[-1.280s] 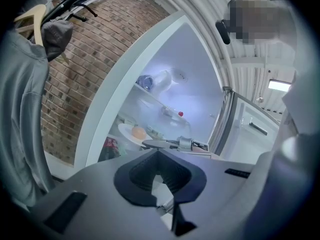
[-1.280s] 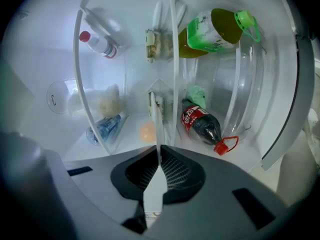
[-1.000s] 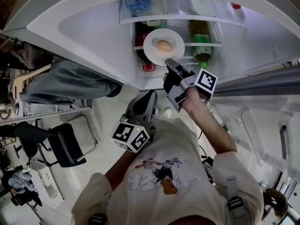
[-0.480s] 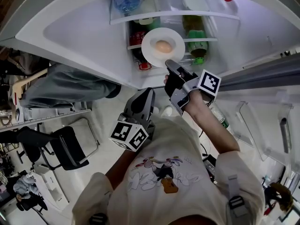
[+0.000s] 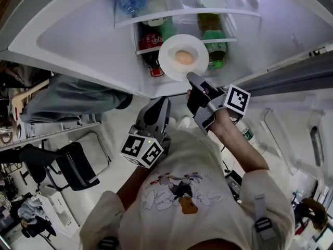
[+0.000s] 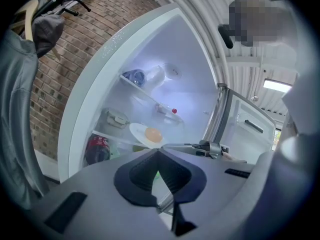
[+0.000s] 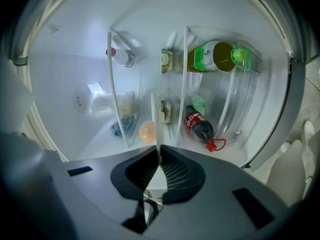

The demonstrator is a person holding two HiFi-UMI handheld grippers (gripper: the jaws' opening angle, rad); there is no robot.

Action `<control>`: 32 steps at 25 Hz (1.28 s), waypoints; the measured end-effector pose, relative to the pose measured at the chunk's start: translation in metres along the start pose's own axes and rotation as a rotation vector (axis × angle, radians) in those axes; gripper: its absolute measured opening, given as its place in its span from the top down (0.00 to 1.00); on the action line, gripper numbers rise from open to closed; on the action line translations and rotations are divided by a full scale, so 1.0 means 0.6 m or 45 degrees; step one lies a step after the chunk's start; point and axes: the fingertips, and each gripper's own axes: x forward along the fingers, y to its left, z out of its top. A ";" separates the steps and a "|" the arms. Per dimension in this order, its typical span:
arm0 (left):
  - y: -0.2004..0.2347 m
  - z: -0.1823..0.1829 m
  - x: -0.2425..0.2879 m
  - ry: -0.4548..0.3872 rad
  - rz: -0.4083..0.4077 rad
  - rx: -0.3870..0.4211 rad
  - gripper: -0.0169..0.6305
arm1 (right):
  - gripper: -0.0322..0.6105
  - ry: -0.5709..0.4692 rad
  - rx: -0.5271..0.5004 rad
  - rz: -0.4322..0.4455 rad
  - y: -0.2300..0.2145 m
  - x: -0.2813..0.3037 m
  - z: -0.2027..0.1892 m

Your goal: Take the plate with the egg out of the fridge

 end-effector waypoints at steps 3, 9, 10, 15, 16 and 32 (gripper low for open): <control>0.001 -0.001 0.002 0.004 -0.001 0.001 0.98 | 0.91 0.000 -0.007 -0.007 -0.007 -0.018 -0.001; 0.000 -0.002 0.010 0.015 -0.010 0.007 0.98 | 0.91 -0.003 -0.024 -0.021 -0.014 -0.049 -0.002; 0.000 -0.002 0.012 0.016 -0.013 0.009 0.98 | 0.91 -0.006 -0.033 -0.018 -0.013 -0.053 -0.002; -0.007 -0.003 0.019 0.024 -0.028 0.017 0.98 | 0.91 -0.032 -0.065 0.012 0.001 -0.075 -0.004; -0.012 -0.003 0.018 0.024 -0.031 0.020 0.98 | 0.91 -0.038 -0.065 0.021 0.006 -0.083 -0.005; -0.010 -0.009 0.029 0.032 -0.037 0.012 0.98 | 0.91 -0.076 -0.023 0.014 0.012 -0.143 -0.013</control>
